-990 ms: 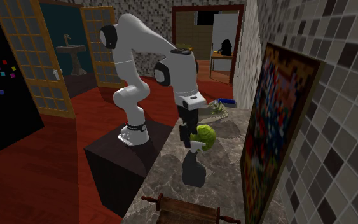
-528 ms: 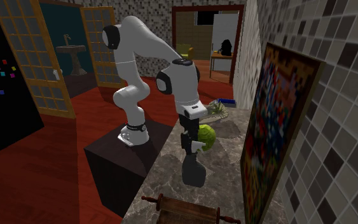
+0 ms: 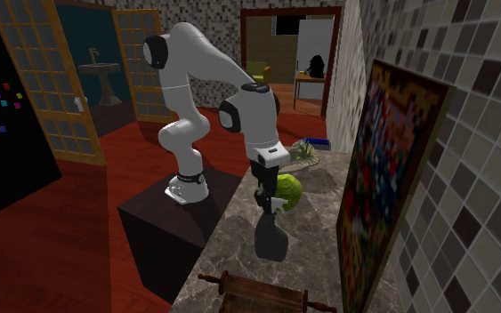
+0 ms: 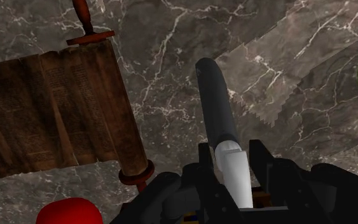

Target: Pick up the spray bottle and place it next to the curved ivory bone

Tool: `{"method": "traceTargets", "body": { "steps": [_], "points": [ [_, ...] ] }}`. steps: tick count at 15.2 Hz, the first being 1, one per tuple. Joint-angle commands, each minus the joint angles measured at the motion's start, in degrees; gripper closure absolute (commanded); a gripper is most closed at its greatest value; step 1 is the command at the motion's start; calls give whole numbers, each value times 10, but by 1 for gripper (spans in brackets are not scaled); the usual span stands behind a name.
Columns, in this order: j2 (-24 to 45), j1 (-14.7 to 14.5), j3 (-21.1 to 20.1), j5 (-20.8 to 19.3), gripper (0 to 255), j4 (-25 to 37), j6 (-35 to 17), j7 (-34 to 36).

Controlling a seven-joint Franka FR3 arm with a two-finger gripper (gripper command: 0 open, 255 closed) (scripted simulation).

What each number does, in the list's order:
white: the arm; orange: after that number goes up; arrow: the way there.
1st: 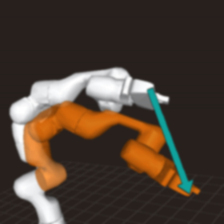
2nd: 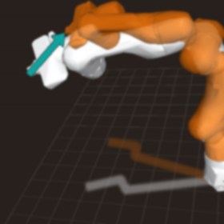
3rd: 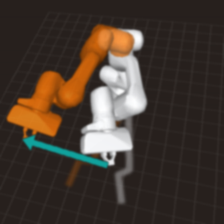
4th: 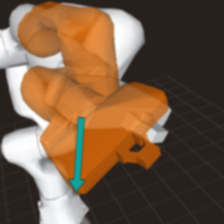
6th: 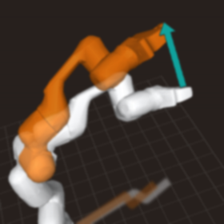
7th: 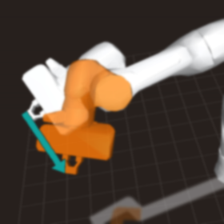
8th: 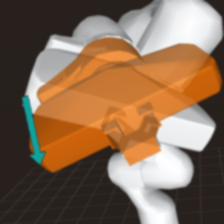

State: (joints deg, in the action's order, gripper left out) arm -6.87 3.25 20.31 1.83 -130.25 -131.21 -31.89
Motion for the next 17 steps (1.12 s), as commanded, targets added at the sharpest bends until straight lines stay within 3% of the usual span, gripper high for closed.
{"method": "traceTargets", "body": {
  "steps": [1,8,17],
  "points": [
    [0,0,0,0,255,0,0,0],
    [0,0,0,0,255,0,0,0],
    [-28,1,-5,-13,255,44,70,13]
  ]
}}
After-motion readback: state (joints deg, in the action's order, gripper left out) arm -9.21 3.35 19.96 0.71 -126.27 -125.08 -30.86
